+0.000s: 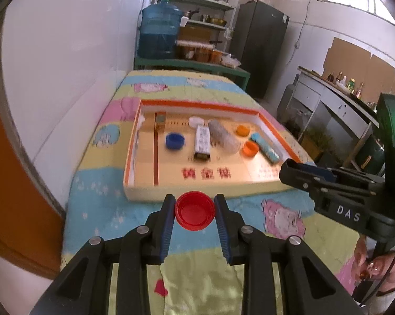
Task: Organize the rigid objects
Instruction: 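Carry the red and black caps over the cardboard tray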
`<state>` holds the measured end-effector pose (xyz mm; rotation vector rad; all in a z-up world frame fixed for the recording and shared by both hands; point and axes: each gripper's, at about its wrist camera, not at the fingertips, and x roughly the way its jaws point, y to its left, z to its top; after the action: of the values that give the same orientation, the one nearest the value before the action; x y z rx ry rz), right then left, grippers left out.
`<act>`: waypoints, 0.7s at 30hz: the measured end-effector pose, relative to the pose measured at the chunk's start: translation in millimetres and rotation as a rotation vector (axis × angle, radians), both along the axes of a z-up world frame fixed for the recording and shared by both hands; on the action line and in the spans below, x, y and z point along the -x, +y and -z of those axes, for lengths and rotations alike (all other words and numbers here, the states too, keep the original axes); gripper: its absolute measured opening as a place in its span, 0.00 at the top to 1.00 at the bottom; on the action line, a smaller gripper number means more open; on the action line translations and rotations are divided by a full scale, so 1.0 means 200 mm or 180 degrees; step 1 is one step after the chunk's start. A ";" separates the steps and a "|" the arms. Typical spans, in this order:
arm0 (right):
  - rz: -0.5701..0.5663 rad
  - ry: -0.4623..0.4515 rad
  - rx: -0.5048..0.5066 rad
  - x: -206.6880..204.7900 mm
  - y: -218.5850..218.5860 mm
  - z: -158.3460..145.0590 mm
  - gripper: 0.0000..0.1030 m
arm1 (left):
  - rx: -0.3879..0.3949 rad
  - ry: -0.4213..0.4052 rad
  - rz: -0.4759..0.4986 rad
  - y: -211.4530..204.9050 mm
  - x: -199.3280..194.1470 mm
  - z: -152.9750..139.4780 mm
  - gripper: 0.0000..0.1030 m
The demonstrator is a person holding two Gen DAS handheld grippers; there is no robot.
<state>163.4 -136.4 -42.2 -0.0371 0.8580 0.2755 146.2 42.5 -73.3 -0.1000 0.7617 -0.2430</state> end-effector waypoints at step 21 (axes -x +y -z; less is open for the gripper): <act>-0.0071 -0.0241 -0.0022 -0.21 0.01 -0.18 0.71 | -0.0020 -0.0127 -0.0216 0.05 -0.36 -0.15 0.70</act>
<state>206.2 -135.4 -6.4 -0.0502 0.7819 0.2962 217.3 52.5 -43.9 -0.1147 0.7181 -0.1778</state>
